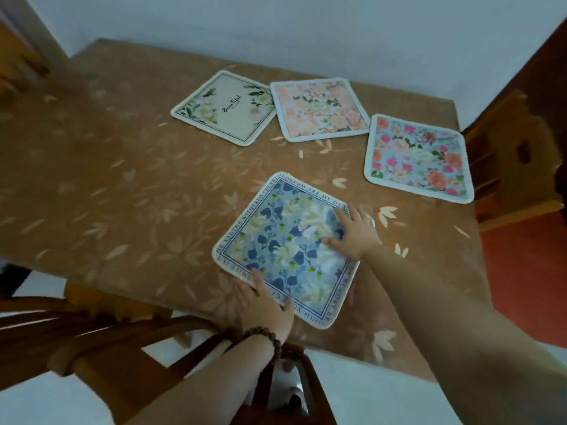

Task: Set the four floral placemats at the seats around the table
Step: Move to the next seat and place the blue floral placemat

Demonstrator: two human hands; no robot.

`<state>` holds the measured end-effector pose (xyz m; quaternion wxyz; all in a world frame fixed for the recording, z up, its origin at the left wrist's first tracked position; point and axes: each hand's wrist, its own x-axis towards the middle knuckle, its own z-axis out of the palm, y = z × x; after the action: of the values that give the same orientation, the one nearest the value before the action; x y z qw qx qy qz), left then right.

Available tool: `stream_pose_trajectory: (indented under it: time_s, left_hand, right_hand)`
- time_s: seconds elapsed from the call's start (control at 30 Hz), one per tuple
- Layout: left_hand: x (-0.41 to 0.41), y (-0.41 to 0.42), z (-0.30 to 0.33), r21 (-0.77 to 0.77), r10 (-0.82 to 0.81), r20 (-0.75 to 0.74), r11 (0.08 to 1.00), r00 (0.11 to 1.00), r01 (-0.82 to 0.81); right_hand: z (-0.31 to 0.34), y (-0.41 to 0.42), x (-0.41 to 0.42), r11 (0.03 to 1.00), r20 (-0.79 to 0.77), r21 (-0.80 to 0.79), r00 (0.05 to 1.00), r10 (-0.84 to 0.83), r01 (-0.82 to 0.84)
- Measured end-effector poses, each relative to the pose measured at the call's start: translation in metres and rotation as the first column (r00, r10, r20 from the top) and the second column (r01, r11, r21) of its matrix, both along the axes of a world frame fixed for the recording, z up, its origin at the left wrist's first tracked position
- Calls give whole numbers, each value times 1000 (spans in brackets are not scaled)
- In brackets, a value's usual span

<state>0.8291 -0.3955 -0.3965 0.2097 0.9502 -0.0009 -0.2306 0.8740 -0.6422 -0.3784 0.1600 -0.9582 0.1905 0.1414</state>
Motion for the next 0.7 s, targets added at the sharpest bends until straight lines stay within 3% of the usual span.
stream_pose_trajectory:
  time_s: [0.17,0.43,0.7]
  left_hand:
    - [-15,-16,-2,42,23,63,999,998,-26]
    - [-16,-16,-10,66,11,77,998,997,-16]
    - [48,19,-4,71,-20,42,997,999,17]
  right_hand:
    - [-11,-25,25,995,-40,-53,996,78,-81]
    - [-20,-45,27,992,-129,3,983,128,-129]
    - [-17,-18,-8,997,-161,4,984,74,-74]
